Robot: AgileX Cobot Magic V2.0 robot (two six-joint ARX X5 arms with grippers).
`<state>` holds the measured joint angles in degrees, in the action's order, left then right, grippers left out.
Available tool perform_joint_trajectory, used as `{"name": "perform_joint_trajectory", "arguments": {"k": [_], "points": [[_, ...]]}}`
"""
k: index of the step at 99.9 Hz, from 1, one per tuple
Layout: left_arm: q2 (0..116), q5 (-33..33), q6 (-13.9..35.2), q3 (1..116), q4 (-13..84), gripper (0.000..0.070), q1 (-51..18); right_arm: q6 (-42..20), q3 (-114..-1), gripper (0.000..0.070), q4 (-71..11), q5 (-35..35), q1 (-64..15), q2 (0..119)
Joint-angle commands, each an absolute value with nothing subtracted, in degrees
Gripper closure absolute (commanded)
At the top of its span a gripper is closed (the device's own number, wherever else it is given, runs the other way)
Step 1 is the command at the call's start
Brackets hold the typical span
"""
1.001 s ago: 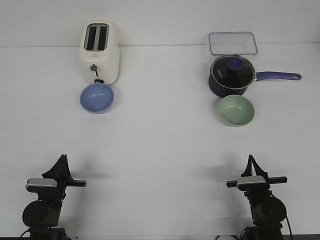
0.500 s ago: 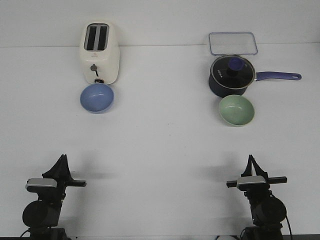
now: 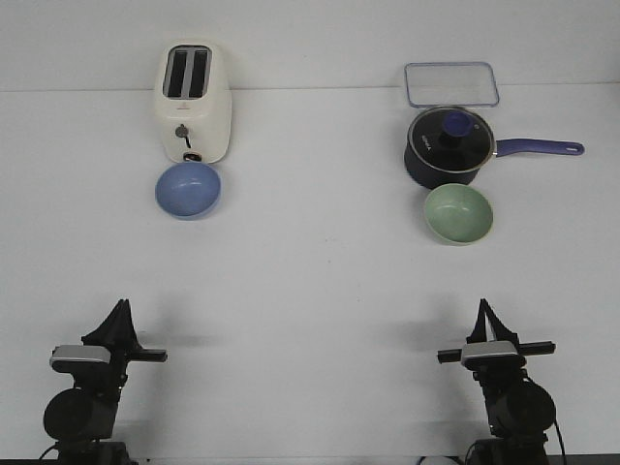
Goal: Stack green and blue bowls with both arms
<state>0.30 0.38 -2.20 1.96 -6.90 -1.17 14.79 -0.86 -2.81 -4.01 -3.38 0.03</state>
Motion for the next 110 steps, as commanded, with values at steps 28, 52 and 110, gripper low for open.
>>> {"name": "perform_joint_trajectory", "arguments": {"k": [28, 52, 110], "points": [[0.23, 0.64, -2.26, 0.80, -7.60, 0.0685, -1.13, -18.90, -6.96, 0.0700, -6.44, -6.42, -3.40, 1.45], [0.23, 0.64, -2.26, 0.80, -7.60, 0.0685, -1.13, -19.51, -24.12, 0.0700, -15.77, -6.50, -2.81, 18.63], [0.23, 0.64, -2.26, 0.80, -7.57, 0.0685, -1.13, -11.29, -57.87, 0.0162, -25.28, -0.99, 5.21, 73.23]]}}
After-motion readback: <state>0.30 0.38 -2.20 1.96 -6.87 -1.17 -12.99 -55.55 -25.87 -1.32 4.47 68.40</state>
